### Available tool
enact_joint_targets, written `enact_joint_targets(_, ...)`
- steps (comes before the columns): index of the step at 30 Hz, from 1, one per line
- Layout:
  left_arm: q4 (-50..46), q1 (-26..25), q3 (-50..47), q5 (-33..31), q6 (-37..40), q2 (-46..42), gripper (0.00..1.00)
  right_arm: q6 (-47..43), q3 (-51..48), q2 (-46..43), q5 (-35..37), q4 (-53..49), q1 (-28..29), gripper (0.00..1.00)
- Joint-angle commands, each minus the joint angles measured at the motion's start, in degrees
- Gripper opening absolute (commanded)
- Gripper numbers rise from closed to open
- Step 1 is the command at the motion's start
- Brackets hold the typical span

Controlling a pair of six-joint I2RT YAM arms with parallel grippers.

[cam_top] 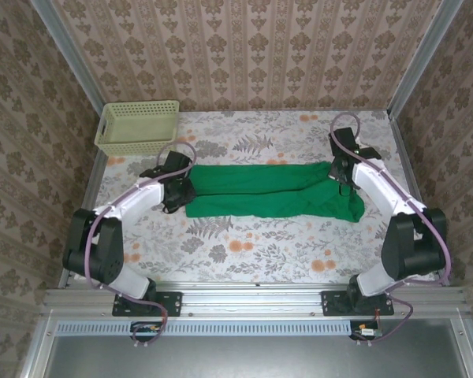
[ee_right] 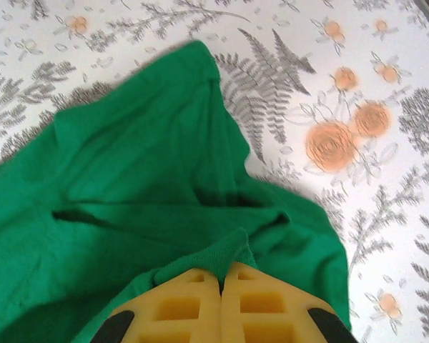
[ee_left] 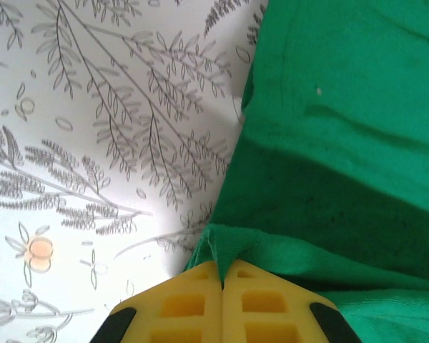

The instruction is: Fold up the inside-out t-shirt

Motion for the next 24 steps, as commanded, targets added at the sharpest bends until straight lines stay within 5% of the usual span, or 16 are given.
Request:
enact_joint_targets(1,0.1,1.4,2.9,0.5,2.5,2.5,0.00,-1.5,4.2,4.1,1.6,1.3,-0.2,0.03)
enact_joint_targets(11,0.3,3.1,9.3,1.7,3.9,11.2,0.04,-3.7,13.3,14.5,-0.9,1.0,-0.2,0.12)
enact_joint_targets(13,-0.4,3.3,10.3,0.3,4.0,11.6,0.10,-4.3,14.7,15.7,-0.8,0.6,-0.2,0.29)
enact_joint_targets(15,-1.5,3.6,10.6,-1.2,3.8,10.6,0.29,-4.7,15.9,15.6,0.8,-1.5,-0.2,0.50)
enact_joint_targets(17,-2.5,3.4,10.2,-3.3,4.2,7.6,0.42,-5.1,15.4,13.5,2.6,-2.9,-0.3,0.61)
enact_joint_targets(20,-4.0,2.4,8.2,-6.7,4.8,1.2,0.54,-5.9,10.6,6.9,0.2,-2.3,0.1,0.64)
enact_joint_targets(24,0.0,-2.7,2.3,-5.2,5.8,-6.2,0.54,-6.1,0.5,-2.1,-7.4,-0.3,2.1,0.64)
